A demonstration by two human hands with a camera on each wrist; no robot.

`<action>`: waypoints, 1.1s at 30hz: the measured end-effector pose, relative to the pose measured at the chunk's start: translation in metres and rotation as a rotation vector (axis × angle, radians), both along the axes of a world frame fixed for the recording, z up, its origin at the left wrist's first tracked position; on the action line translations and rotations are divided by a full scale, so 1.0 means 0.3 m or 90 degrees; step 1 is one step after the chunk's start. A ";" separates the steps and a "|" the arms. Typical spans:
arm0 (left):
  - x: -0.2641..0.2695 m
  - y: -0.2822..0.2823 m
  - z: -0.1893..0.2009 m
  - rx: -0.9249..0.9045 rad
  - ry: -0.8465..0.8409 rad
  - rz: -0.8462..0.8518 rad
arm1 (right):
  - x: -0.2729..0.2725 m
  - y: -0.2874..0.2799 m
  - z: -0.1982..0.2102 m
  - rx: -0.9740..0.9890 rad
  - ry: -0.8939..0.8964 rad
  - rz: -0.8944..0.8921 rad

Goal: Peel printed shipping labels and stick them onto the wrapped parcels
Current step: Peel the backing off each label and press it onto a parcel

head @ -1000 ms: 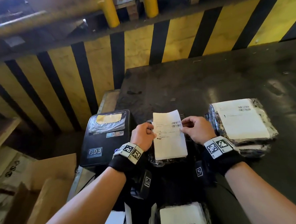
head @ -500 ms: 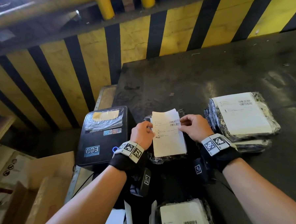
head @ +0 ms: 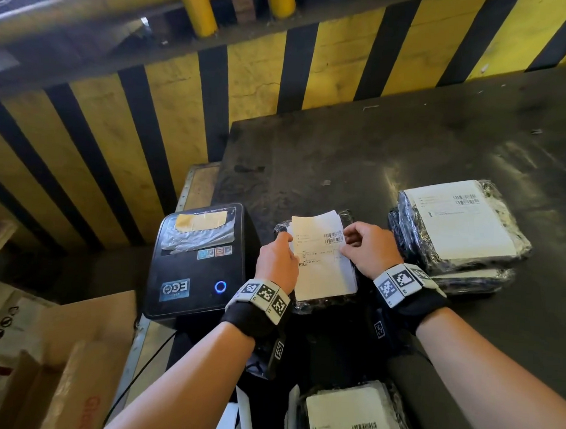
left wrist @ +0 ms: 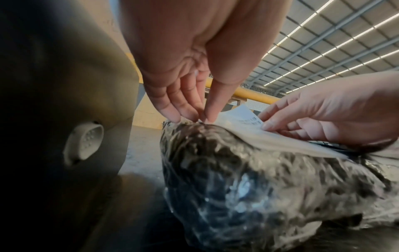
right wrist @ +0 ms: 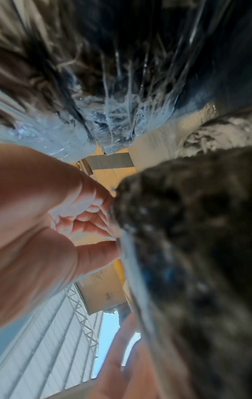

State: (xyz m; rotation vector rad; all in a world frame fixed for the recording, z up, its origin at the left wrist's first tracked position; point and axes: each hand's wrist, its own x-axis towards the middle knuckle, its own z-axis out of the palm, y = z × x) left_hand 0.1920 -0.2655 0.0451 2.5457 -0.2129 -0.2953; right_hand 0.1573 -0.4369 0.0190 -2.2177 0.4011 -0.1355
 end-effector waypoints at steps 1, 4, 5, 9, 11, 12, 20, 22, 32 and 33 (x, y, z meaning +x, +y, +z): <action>-0.007 -0.003 0.007 0.017 -0.015 -0.014 | 0.000 0.007 -0.003 -0.018 -0.013 0.002; -0.029 -0.012 0.019 0.084 -0.100 -0.102 | 0.002 0.000 -0.005 -0.082 -0.014 0.002; -0.037 -0.010 0.019 0.101 -0.116 -0.131 | 0.002 -0.009 -0.002 -0.094 -0.005 0.002; -0.079 0.032 -0.002 0.137 -0.117 -0.250 | 0.013 -0.007 0.017 -0.170 -0.010 0.054; -0.103 0.060 -0.018 0.180 -0.114 -0.313 | 0.036 0.014 0.037 -0.202 0.003 0.106; -0.114 0.073 -0.028 0.194 -0.112 -0.331 | 0.052 0.028 0.048 -0.222 0.018 0.138; -0.160 0.153 -0.108 0.231 -0.069 -0.358 | 0.102 0.116 0.062 -0.404 0.204 0.361; -0.161 0.157 -0.118 0.220 -0.072 -0.351 | 0.091 0.067 0.053 -0.421 0.243 0.334; -0.160 0.157 -0.133 0.188 -0.062 -0.345 | 0.210 0.209 0.125 -0.480 0.247 0.393; -0.160 0.157 -0.134 0.188 -0.062 -0.346 | 0.207 0.226 0.118 -0.483 0.244 0.402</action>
